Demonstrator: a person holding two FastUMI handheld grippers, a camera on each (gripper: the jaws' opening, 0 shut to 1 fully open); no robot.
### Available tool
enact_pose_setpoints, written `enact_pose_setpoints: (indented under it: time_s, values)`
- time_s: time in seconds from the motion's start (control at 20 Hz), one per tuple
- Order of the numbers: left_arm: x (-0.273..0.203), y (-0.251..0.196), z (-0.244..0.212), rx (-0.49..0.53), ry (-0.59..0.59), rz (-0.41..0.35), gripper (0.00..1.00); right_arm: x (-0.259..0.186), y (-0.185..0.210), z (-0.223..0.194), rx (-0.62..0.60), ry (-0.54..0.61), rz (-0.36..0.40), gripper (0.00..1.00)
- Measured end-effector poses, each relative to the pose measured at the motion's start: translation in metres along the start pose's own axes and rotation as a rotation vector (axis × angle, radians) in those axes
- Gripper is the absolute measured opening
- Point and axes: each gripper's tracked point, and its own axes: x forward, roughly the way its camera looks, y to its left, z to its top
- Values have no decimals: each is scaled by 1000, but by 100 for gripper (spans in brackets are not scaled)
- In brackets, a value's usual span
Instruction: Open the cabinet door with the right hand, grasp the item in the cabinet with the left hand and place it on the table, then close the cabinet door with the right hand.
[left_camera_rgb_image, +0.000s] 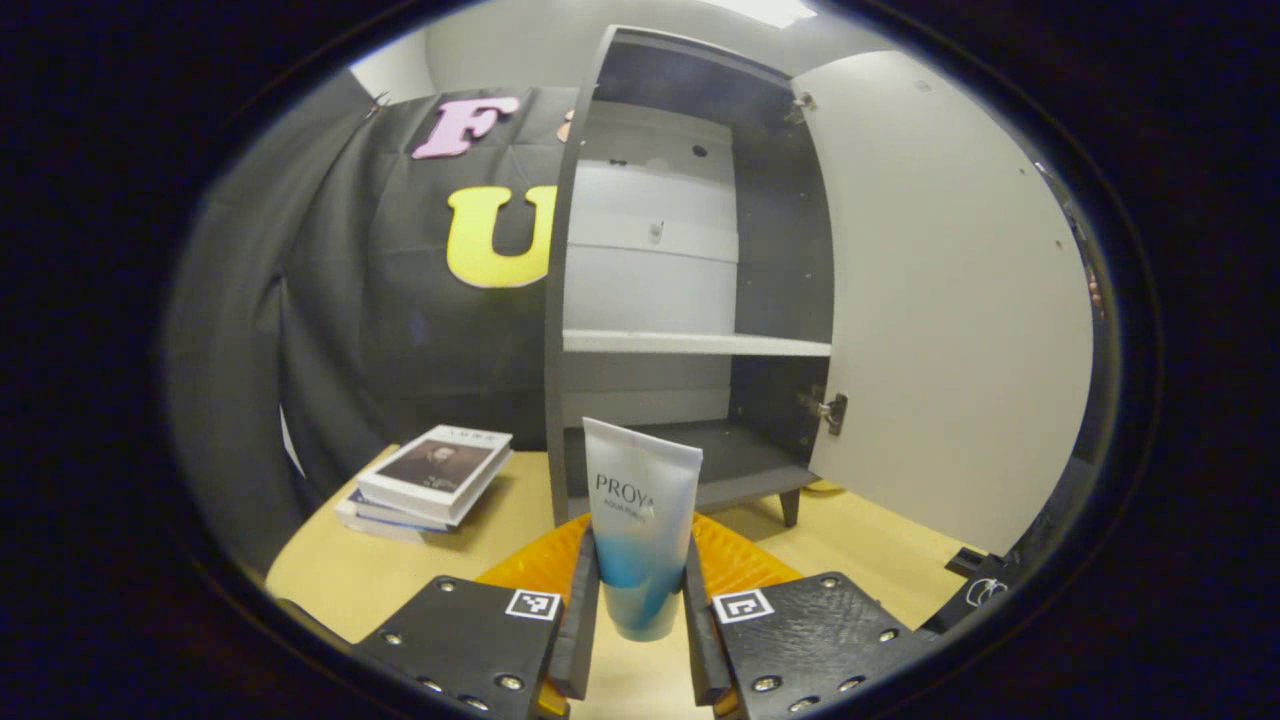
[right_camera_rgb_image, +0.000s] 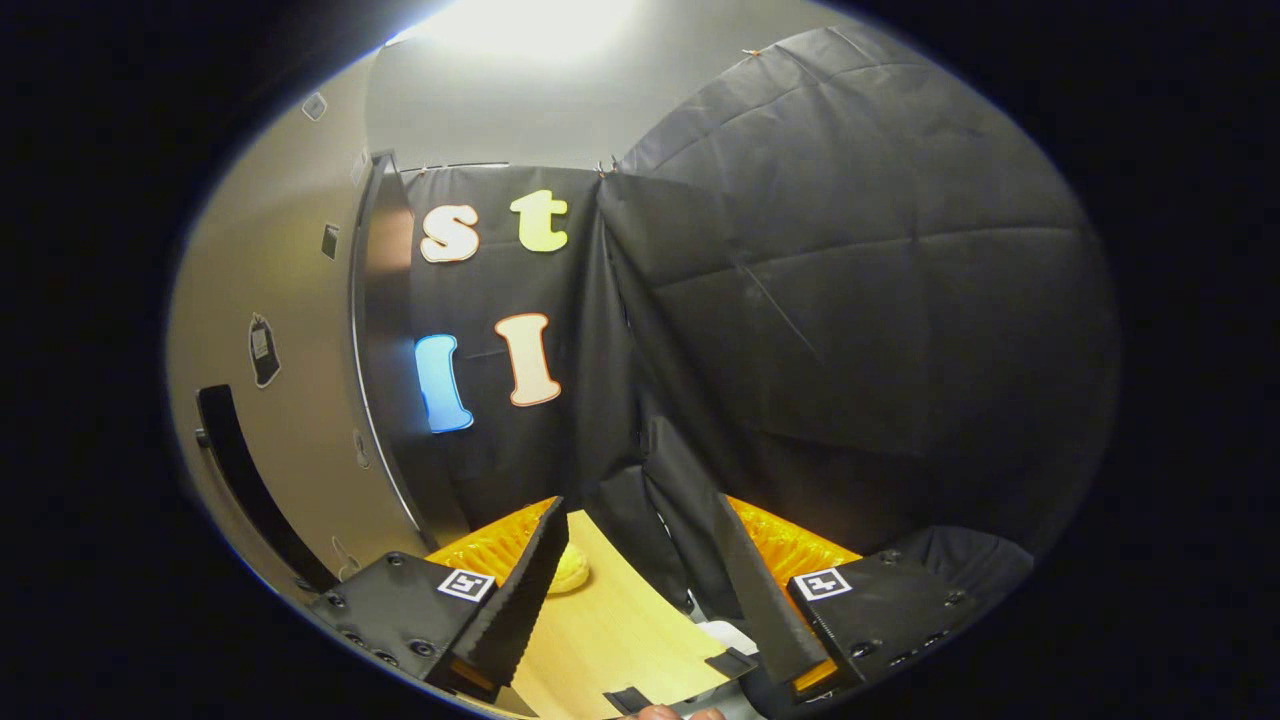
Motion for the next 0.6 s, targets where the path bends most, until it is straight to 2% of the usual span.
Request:
enact_pose_setpoints:
  time_s: [0.05, 0.1, 0.15, 0.2, 0.25, 0.3, 0.35, 0.5, 0.6]
  values:
    - [4, 1, -12, 1, 7, 7, 43, -4, 0, 5, 1, -15, -1, 90]
    - [6, 1, -23, 4, 11, 15, 39, -5, 1, 9, 4, -27, 0, 90]
    - [8, -1, -36, 3, 15, 16, 39, -4, 3, 10, 6, -32, -1, 89]
    - [10, -3, -49, 0, 30, 24, 43, -2, 4, 10, 10, -26, -3, 89]
    - [10, -5, -60, 1, 38, 31, 43, 3, 7, 8, 16, -19, 2, 90]
    - [13, -8, -69, 7, 37, 33, 41, 8, 11, 5, 22, -10, 7, 93]
    - [14, -11, -79, 19, 47, 38, 39, 12, 13, 2, 26, -1, 7, 90]
    - [19, -20, -113, 11, 97, 28, 43, 12, 9, -10, 28, 27, 1, 93]
    - [21, -20, -129, -4, 134, 35, 43, 12, 6, -17, 22, 41, -7, 90]
